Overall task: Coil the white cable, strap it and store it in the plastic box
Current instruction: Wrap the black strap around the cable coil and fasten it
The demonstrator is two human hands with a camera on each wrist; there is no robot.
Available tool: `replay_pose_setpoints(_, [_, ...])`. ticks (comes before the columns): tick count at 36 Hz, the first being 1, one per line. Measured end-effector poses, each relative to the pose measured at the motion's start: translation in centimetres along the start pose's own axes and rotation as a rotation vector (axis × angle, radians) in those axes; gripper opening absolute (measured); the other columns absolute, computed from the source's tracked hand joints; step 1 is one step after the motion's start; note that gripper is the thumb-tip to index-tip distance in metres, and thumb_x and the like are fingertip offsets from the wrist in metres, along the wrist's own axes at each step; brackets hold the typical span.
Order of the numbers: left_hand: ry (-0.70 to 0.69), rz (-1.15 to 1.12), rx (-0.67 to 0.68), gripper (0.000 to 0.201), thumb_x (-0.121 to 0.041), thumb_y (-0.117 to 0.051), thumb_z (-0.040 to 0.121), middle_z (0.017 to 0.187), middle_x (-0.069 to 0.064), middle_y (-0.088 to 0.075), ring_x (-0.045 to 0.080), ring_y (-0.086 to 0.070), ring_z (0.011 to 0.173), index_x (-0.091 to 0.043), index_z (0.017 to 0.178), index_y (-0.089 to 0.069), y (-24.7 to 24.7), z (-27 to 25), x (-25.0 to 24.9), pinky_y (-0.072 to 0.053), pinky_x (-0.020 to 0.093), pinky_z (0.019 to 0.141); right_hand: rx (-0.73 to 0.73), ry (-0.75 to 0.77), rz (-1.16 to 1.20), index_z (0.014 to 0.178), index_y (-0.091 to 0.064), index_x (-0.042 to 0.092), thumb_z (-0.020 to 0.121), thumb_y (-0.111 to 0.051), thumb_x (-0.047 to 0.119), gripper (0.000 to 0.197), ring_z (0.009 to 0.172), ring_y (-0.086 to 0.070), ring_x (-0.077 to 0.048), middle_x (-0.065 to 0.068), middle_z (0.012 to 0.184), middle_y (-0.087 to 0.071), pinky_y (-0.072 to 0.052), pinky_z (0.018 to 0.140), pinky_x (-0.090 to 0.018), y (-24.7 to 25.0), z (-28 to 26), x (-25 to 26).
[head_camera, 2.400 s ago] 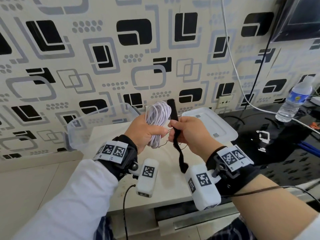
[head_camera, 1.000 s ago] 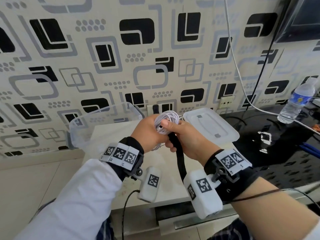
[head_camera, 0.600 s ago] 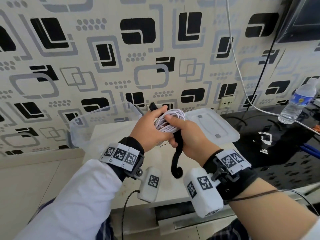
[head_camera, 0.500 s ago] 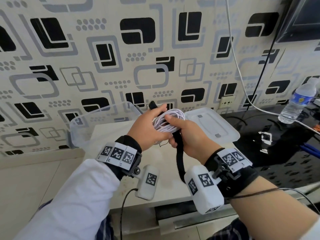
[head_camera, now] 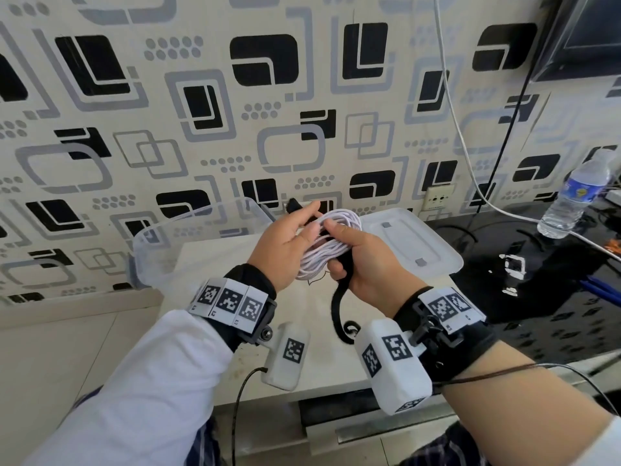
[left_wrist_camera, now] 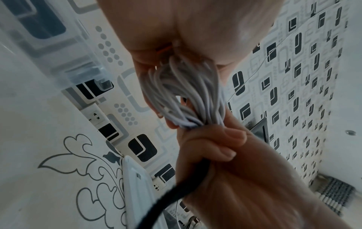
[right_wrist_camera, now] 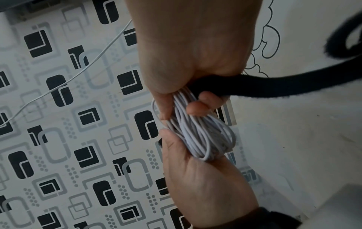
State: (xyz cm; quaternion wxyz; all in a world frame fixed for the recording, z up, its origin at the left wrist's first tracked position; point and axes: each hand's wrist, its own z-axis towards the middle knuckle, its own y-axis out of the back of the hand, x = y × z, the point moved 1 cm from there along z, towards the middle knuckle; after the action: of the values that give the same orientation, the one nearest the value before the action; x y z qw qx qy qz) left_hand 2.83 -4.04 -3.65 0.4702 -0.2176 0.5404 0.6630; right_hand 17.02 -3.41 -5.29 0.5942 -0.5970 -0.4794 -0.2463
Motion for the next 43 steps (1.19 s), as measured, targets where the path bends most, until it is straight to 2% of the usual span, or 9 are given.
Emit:
replay_pose_setpoints(3, [0.006, 0.058, 0.059, 0.055, -0.024, -0.054, 0.099, 0.144, 0.0, -0.05, 0.009, -0.047, 0.13, -0.016, 0.15, -0.035, -0.4, 0.0, -0.1, -0.036, 0.023, 0.107, -0.026, -0.005, -0.015, 0.089, -0.061, 0.009, 0.092, -0.059, 0.026, 0.017, 0.041, -0.043, -0.012, -0.005, 0.068, -0.054, -0.033, 0.037, -0.019, 0.1, 0.0, 0.1])
replay_pose_setpoints(8, [0.026, 0.12, 0.11, 0.09, -0.038, -0.074, 0.077, 0.131, -0.006, -0.051, 0.005, -0.05, 0.117, -0.019, 0.152, -0.027, -0.7, 0.0, -0.4, -0.034, 0.005, 0.088, -0.116, -0.034, 0.021, 0.097, -0.06, 0.006, 0.088, -0.066, 0.026, 0.023, 0.049, -0.046, -0.015, -0.008, 0.073, -0.059, -0.033, 0.036, -0.021, 0.1, 0.2, -0.2])
replay_pose_setpoints(14, [0.095, 0.111, 0.181, 0.083, -0.022, -0.076, 0.082, 0.134, -0.008, -0.053, 0.006, -0.051, 0.12, -0.022, 0.151, -0.031, -0.4, 0.1, -0.1, -0.037, 0.02, 0.101, -0.14, -0.088, -0.002, 0.095, -0.06, 0.006, 0.087, -0.067, 0.03, 0.026, 0.041, -0.042, -0.014, -0.006, 0.065, -0.056, -0.033, 0.035, -0.021, 0.3, 0.1, -0.5])
replay_pose_setpoints(19, [0.09, 0.059, 0.173, 0.066, -0.008, -0.069, 0.08, 0.113, -0.003, -0.066, 0.009, -0.064, 0.092, -0.024, 0.14, -0.045, -0.5, 0.0, -0.5, -0.051, 0.022, 0.078, -0.104, -0.089, -0.059, 0.093, -0.059, 0.009, 0.092, -0.06, 0.034, 0.025, 0.042, -0.041, -0.013, -0.006, 0.069, -0.055, -0.031, 0.035, -0.02, 0.4, -0.3, -0.2])
replay_pose_setpoints(27, [0.099, 0.093, 0.202, 0.069, -0.018, -0.068, 0.079, 0.12, -0.005, -0.064, 0.01, -0.063, 0.104, -0.025, 0.144, -0.042, -0.2, -0.3, -0.5, -0.052, 0.037, 0.095, -0.03, -0.107, -0.046, 0.09, -0.058, 0.012, 0.095, -0.054, 0.035, 0.024, 0.043, -0.04, -0.011, -0.003, 0.066, -0.054, -0.029, 0.037, -0.018, 0.3, -0.5, 0.0])
replay_pose_setpoints(33, [0.119, 0.058, 0.261, 0.059, -0.022, -0.066, 0.081, 0.113, -0.003, -0.066, 0.014, -0.067, 0.097, -0.028, 0.136, -0.048, -0.6, -0.4, -1.0, -0.058, 0.043, 0.083, -0.033, -0.117, 0.001, 0.086, -0.058, 0.01, 0.096, -0.053, 0.03, 0.022, 0.042, -0.039, -0.011, -0.005, 0.067, -0.053, -0.029, 0.036, -0.018, 0.4, -0.4, -0.3])
replay_pose_setpoints(37, [0.142, -0.05, 0.304, 0.055, -0.007, -0.073, 0.082, 0.103, 0.0, -0.068, 0.014, -0.07, 0.084, -0.028, 0.128, -0.052, -0.7, -0.3, -1.0, -0.061, 0.034, 0.061, -0.087, -0.108, -0.007, 0.095, -0.057, 0.006, 0.093, -0.058, 0.027, 0.022, 0.045, -0.04, -0.013, -0.007, 0.07, -0.057, -0.03, 0.036, -0.02, 0.7, -0.3, -0.4])
replay_pose_setpoints(40, [0.101, -0.054, 0.298, 0.056, -0.007, -0.076, 0.079, 0.1, -0.009, -0.067, -0.004, -0.064, 0.077, -0.029, 0.126, -0.052, -0.8, -0.3, -0.9, -0.051, 0.014, 0.06, -0.063, -0.102, -0.03, 0.096, -0.058, 0.005, 0.094, -0.056, 0.027, 0.022, 0.047, -0.04, -0.013, -0.008, 0.073, -0.057, -0.03, 0.038, -0.02, 0.7, -0.4, -0.3])
replay_pose_setpoints(43, [0.087, -0.047, 0.261, 0.053, -0.007, -0.074, 0.081, 0.098, -0.014, -0.066, -0.007, -0.062, 0.081, -0.039, 0.117, -0.053, -0.6, -0.2, -0.9, -0.049, 0.012, 0.064, 0.011, -0.071, -0.058, 0.095, -0.057, 0.006, 0.096, -0.052, 0.028, 0.023, 0.051, -0.04, -0.014, -0.008, 0.076, -0.055, -0.03, 0.045, -0.022, 0.6, -0.6, 0.2])
